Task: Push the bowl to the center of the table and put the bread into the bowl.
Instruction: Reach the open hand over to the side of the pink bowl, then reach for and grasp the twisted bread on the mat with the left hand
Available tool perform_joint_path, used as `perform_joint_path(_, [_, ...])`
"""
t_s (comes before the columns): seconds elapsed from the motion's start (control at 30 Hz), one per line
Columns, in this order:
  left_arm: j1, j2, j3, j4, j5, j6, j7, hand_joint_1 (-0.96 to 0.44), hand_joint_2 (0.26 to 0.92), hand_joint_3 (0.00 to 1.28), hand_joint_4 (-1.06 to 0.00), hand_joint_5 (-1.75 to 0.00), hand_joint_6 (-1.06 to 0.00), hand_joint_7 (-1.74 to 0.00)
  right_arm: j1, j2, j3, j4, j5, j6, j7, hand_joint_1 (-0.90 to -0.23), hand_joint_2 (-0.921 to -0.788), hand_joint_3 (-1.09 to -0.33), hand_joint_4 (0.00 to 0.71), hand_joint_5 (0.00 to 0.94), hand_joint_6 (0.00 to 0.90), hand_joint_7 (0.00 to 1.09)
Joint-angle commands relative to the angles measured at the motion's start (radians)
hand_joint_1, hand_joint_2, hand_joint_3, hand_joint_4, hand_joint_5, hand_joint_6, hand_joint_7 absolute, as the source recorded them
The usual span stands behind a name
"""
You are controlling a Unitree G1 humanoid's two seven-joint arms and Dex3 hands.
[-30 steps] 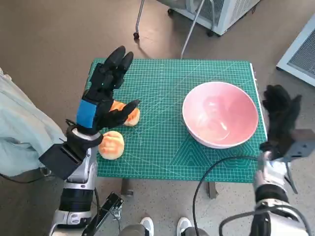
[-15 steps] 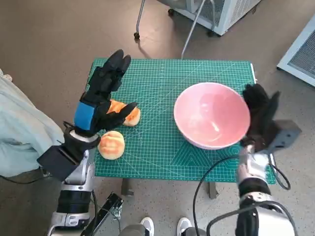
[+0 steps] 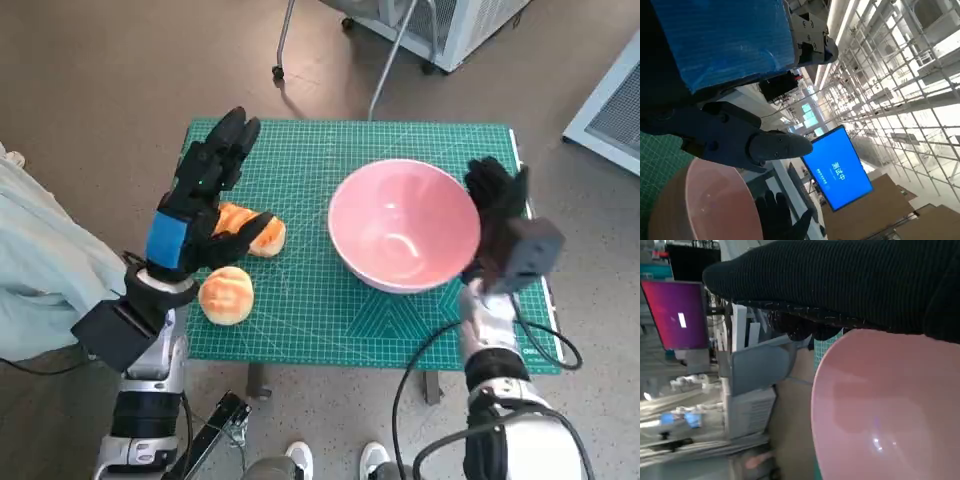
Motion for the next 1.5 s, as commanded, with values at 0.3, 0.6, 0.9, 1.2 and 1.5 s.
perform_joint_path(0.3, [0.042,0.031,0.011,-0.045,-0.006,0.009,-0.006,-0.46,0.921,0.29,-0.24,0.0,-0.21,-0.18,-0.047,0.064,-0.035,0.02,0.03,0.052,0.026,-0.566,-0.921,-0.874,0.28,0.016,0.158,0.63])
perform_joint_path(0.6, [0.059,0.052,0.027,-0.03,0.006,-0.005,0.001,-0.47,0.921,0.29,-0.24,0.0,-0.22,-0.16,-0.043,0.045,0.004,0.013,-0.014,0.019,0.022,-0.531,-0.921,-0.883,0.257,0.002,0.131,0.67])
perform_joint_path(0.9, [0.049,0.157,0.066,0.003,0.141,-0.016,0.055,-0.51,0.921,0.3,-0.21,0.0,-0.21,-0.12,-0.047,0.0,0.077,-0.014,-0.102,-0.095,-0.044,-0.576,-0.921,-0.882,0.271,0.009,0.124,0.7])
perform_joint_path(1.2, [-0.02,0.355,0.058,0.038,0.32,0.014,0.065,-0.55,0.921,0.31,-0.15,0.0,-0.17,-0.08,-0.048,-0.035,0.098,-0.107,-0.063,-0.3,0.106,-0.614,-0.921,-0.881,0.265,0.004,0.098,0.7])
perform_joint_path(1.5, [-0.119,0.472,-0.029,0.06,0.428,0.086,0.001,-0.51,0.921,0.14,-0.13,0.0,-0.18,-0.06,-0.006,-0.04,0.125,-0.289,0.113,-0.419,0.484,-0.659,-0.921,-0.852,0.255,0.0,0.011,0.81])
